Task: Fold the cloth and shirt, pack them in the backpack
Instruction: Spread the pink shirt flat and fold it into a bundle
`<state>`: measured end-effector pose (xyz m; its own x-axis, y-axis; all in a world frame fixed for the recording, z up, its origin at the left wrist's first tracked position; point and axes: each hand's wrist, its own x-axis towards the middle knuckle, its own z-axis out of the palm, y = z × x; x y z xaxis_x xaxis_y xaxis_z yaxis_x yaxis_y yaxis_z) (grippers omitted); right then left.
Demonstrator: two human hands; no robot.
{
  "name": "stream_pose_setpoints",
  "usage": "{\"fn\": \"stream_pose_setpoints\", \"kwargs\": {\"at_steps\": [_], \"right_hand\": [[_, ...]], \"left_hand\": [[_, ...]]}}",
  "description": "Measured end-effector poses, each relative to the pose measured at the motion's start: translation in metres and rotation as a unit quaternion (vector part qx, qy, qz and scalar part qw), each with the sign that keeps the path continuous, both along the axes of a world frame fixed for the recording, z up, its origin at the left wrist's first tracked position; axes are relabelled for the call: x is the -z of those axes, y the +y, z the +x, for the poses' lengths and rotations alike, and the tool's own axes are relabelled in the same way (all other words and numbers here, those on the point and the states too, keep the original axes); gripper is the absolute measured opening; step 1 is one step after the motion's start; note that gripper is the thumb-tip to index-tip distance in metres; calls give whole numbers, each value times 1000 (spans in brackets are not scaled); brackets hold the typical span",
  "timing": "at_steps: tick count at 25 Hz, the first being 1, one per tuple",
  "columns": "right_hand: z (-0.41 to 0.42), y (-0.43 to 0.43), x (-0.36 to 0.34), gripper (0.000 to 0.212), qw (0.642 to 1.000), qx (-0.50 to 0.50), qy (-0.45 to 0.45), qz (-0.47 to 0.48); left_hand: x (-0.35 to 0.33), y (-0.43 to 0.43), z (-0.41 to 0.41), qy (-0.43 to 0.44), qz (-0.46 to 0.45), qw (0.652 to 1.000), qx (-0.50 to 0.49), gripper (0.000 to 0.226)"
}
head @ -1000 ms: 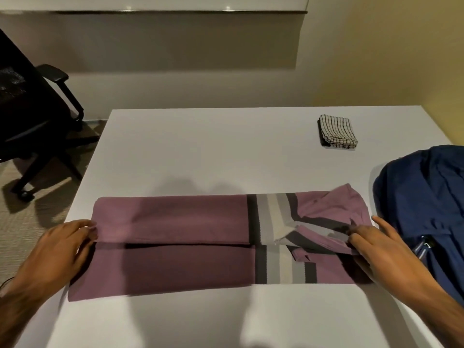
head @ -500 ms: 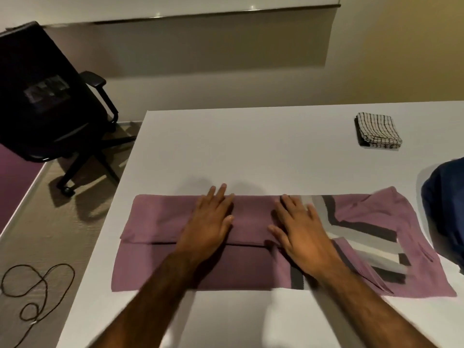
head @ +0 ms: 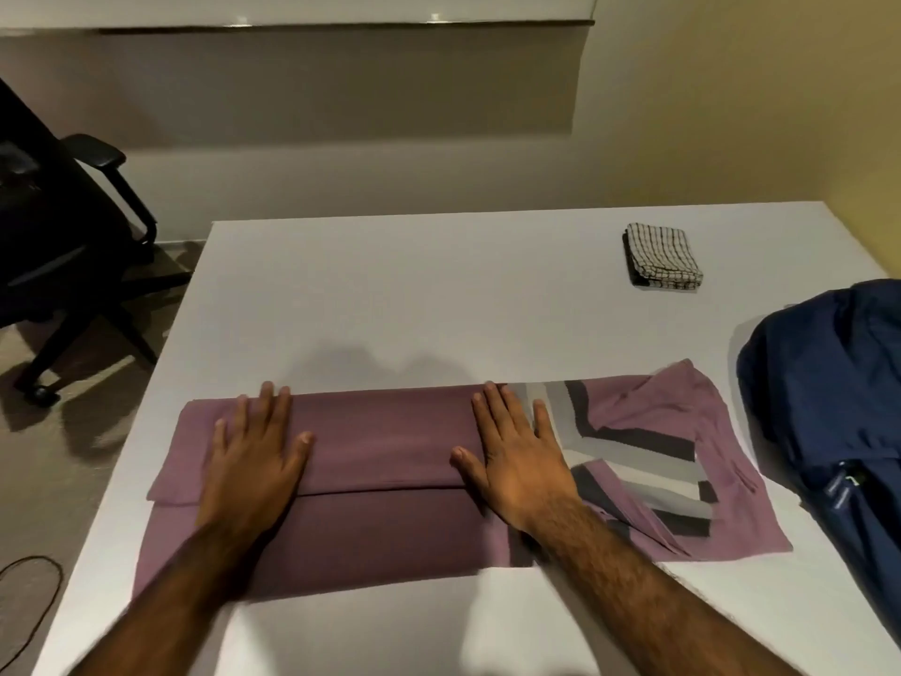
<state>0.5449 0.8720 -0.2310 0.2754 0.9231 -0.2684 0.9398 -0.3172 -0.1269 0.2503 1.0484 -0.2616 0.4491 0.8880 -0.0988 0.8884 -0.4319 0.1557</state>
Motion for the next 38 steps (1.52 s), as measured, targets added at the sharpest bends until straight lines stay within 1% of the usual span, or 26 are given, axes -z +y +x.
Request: {"fn": "stream_pose_setpoints", "kwargs": {"at_steps": [5,6,7,8,9,10,11,12,14,16,18,20,22,23,24,26,27,28,29,30,31,33,34,35,36,38], "right_hand": [[77,-41,-7,81,995,98,-30,-17],[93,-52,-12,76,992,117,-42,7],[109,-62,-16,65,987,136,-69,58],[126,-70,-20,49,974,161,-108,121],[143,-75,-26,36,952,214,-134,171],[159,-76,-31,33,927,287,-140,196],[173,-73,-36,37,903,356,-135,198],[183,-70,-38,41,887,403,-123,187],[194,-60,-39,45,881,432,-92,167],[199,-51,-43,39,897,407,-67,157],[205,-49,-46,26,919,365,-79,130],[210,-58,-46,24,930,317,-173,61],[209,-71,-43,22,924,292,-248,4],[206,-75,-44,23,920,292,-263,6],[202,-76,-44,23,918,293,-265,28],[185,-72,-42,22,933,256,-235,97],[171,-71,-36,18,946,224,-200,122],[157,-71,-28,21,959,201,-156,122],[147,-73,-19,40,968,204,-107,101],[144,-76,-9,62,972,217,-65,57],[148,-79,0,75,972,230,-47,25],[164,-80,8,84,969,244,-38,21],[169,-79,4,84,967,249,-34,32],[172,-79,-3,82,966,248,-32,59],[173,-82,-11,73,965,241,-31,97],[164,-99,-24,46,959,206,3,193]], "left_hand": [[2,7,-4,-1,-8,1000,-24,85],[4,9,-5,-1,-10,1000,-27,86],[5,9,-3,-1,-9,999,-32,87],[9,11,-5,3,-4,999,-33,87],[11,13,-5,11,0,1000,-26,87],[11,14,-5,20,-5,999,-25,86],[16,19,-8,33,-13,999,-11,86],[17,23,-11,55,-17,998,0,85],[22,31,-16,96,-25,995,21,85],[22,34,-16,102,-15,994,26,84],[22,31,-12,80,0,997,7,82],[11,23,-3,61,-15,998,0,81],[25,33,-13,59,-19,998,11,82],[30,36,-16,60,-23,998,19,82],[33,37,-18,56,-27,998,16,83],[33,38,-16,51,-17,999,9,85],[31,38,-14,46,-9,999,8,85],[29,35,-12,31,-15,999,4,86],[25,31,-10,18,-21,1000,3,86],[25,28,-10,25,-8,1000,6,86],[28,28,-12,30,-1,1000,8,86],[25,29,-10,62,-14,998,12,83],[32,35,-16,78,-26,997,13,82],[33,37,-18,75,-35,996,20,82],[28,34,-17,74,-46,996,25,84],[2,12,5,44,-47,998,-1,86]]}}
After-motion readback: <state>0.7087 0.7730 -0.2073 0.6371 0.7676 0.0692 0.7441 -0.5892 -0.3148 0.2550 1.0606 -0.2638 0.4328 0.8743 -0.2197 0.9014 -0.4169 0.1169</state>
